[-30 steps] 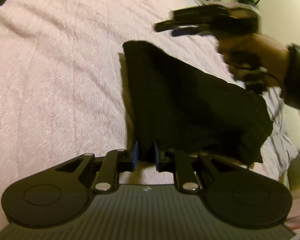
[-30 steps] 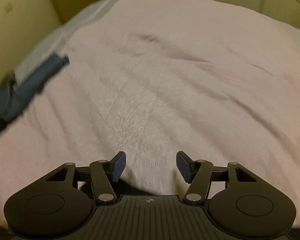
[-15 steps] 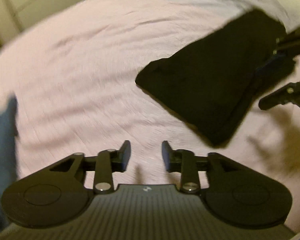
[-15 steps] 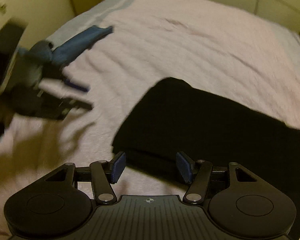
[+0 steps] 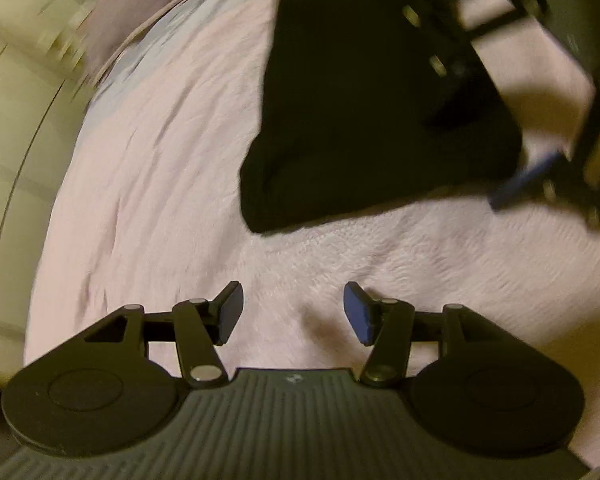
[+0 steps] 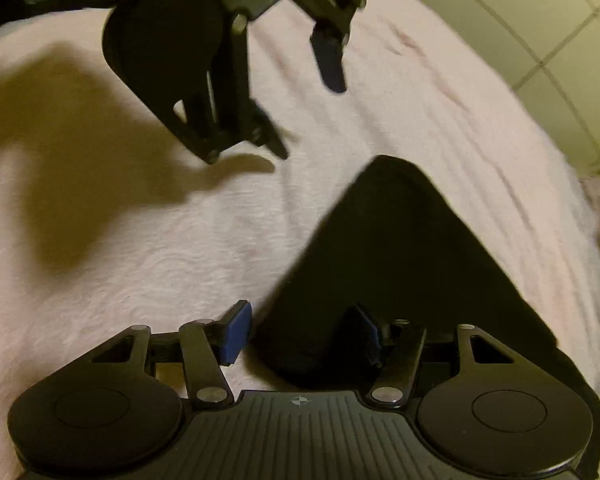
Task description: Fold clothes
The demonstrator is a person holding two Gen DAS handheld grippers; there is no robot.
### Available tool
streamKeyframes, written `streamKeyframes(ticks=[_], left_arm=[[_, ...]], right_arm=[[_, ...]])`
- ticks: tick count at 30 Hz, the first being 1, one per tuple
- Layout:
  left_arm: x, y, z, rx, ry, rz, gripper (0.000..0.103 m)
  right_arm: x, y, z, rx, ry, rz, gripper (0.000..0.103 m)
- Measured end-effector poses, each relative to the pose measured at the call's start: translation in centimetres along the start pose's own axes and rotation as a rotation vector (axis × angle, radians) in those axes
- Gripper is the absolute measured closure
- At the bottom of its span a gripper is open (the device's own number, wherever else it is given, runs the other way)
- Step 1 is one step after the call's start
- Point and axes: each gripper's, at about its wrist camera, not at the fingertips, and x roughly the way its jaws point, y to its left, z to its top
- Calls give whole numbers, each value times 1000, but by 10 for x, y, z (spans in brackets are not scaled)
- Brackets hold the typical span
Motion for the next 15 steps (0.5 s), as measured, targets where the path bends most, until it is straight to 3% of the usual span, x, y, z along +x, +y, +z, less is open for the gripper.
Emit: streamKeyframes(ticks=[2, 7, 8, 10, 12, 15], left_arm=[[16, -5, -4, 134, -46, 30, 51], [47, -16, -6, 418, -191, 133, 52], [52, -16, -5, 456, -219, 150, 55], [61, -17, -2, 531, -272, 180, 71], [71, -12, 0, 555, -282, 154, 85], [81, -6, 1, 550, -278, 110, 89]], right_arm=[[-8, -7, -3, 29, -12, -1, 77], [-31, -27, -9, 83, -33, 10, 86], [-33, -29, -8, 88, -29, 13, 87], [-36, -36, -3, 109, -29, 20, 89], [-41, -38, -6, 110, -26, 17, 90], [-51, -36, -18, 93, -18, 5, 92]])
